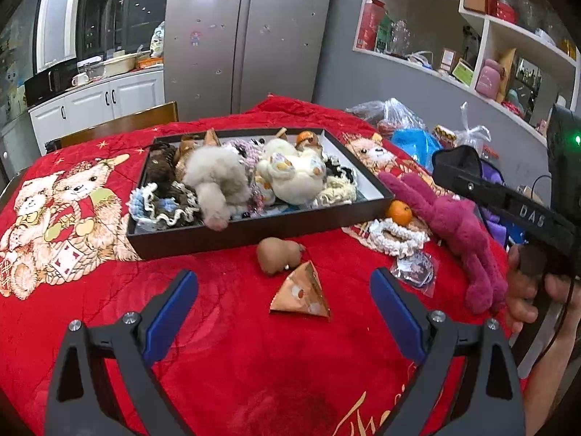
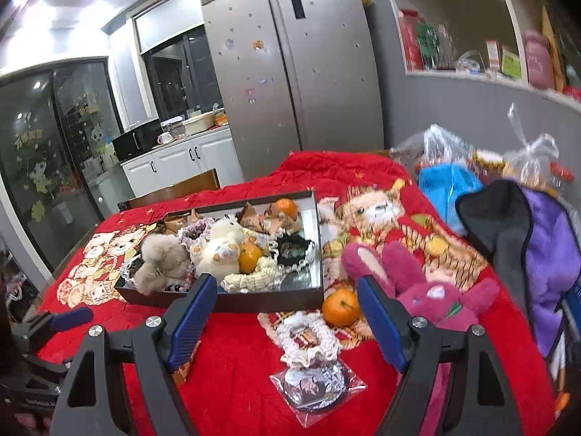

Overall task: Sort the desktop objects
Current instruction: 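Withdraw both open tools from the box toward the remaining items on the quilt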

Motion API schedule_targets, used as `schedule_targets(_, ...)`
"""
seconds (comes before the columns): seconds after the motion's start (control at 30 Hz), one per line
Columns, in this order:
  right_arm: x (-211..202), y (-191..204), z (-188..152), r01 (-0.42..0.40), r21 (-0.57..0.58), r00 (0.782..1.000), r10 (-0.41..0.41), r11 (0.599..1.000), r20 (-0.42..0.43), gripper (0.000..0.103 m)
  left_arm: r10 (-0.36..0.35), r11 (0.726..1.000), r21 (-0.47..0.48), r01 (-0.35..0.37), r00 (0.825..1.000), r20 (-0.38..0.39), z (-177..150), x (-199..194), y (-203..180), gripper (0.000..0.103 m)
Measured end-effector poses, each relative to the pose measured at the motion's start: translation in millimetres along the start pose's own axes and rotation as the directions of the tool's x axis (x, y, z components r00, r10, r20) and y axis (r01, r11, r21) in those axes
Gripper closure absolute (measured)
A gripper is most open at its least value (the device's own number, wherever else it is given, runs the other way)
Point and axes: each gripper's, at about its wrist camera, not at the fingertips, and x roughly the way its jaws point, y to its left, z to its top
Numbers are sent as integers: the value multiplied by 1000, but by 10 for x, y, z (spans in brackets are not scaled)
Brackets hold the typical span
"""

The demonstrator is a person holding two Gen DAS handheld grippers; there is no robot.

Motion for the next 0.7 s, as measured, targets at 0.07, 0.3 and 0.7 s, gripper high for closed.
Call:
schedule_targets(0.07,47,-38,-15,-31,22,999,32,999,-14,21,2,1000,0,-2,1000,-10,-19,48,-8,6)
schedule_targets(0.3,183,-52,-82,-26,12,998,26,1000,-53,21,43,998,39,-41,999,-34,-98,231,-83,6)
schedule_targets(0.7,525,-12,-241,0,-46,988,-7,999,-156,21,53,998,22,-51,991,-123,-174,572,-18,6)
